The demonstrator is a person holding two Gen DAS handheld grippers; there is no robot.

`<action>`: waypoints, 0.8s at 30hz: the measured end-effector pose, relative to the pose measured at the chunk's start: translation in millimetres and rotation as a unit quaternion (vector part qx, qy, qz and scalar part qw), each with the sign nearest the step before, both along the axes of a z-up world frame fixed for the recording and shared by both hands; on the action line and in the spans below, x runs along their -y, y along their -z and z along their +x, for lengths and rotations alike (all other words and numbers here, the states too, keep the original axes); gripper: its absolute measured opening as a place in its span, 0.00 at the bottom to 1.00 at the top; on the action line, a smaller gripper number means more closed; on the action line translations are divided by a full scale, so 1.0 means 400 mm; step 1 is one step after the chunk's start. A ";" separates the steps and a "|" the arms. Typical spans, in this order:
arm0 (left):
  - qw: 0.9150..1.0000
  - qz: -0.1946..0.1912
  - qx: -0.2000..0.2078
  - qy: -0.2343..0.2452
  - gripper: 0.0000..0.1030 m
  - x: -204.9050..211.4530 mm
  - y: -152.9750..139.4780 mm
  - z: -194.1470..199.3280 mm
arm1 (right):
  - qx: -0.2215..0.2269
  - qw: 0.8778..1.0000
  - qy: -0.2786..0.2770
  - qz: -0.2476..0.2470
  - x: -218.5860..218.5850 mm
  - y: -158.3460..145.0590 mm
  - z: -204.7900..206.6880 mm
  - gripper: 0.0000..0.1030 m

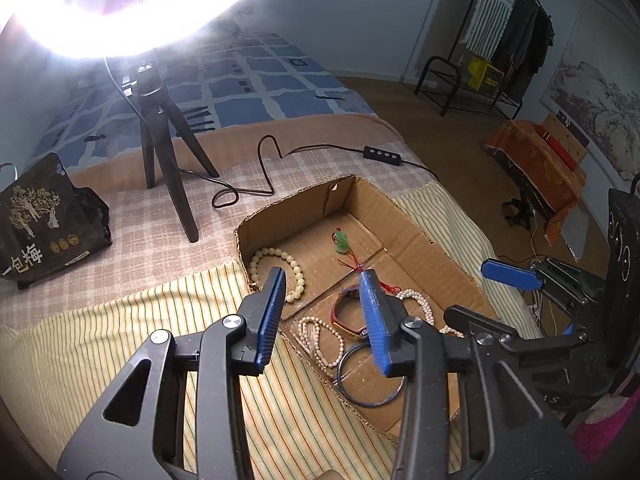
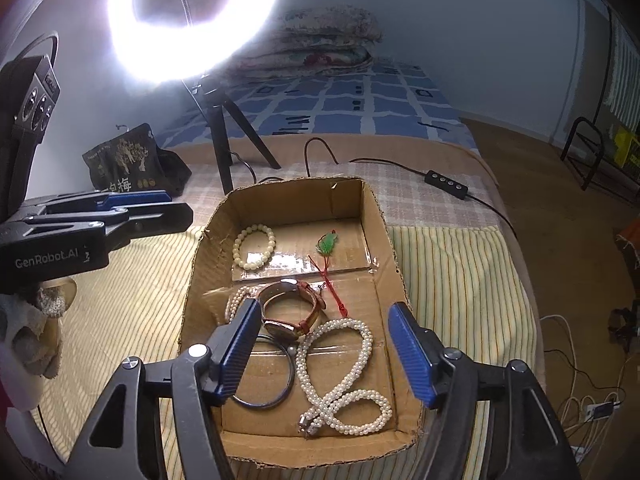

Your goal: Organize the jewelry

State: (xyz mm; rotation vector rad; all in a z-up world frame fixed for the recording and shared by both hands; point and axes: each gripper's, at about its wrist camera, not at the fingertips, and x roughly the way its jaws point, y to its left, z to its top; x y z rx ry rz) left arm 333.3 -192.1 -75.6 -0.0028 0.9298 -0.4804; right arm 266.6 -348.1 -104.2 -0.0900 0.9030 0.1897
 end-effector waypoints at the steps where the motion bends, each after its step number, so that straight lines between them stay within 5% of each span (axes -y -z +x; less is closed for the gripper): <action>1: 1.000 0.001 0.000 -0.001 0.37 -0.001 -0.002 0.000 | 0.000 1.000 0.000 -0.002 -0.001 -0.001 -0.002 0.69; 24: 1.000 0.000 0.023 -0.015 0.37 -0.054 -0.098 -0.082 | 0.022 1.000 0.007 -0.012 -0.025 -0.098 -0.092 0.73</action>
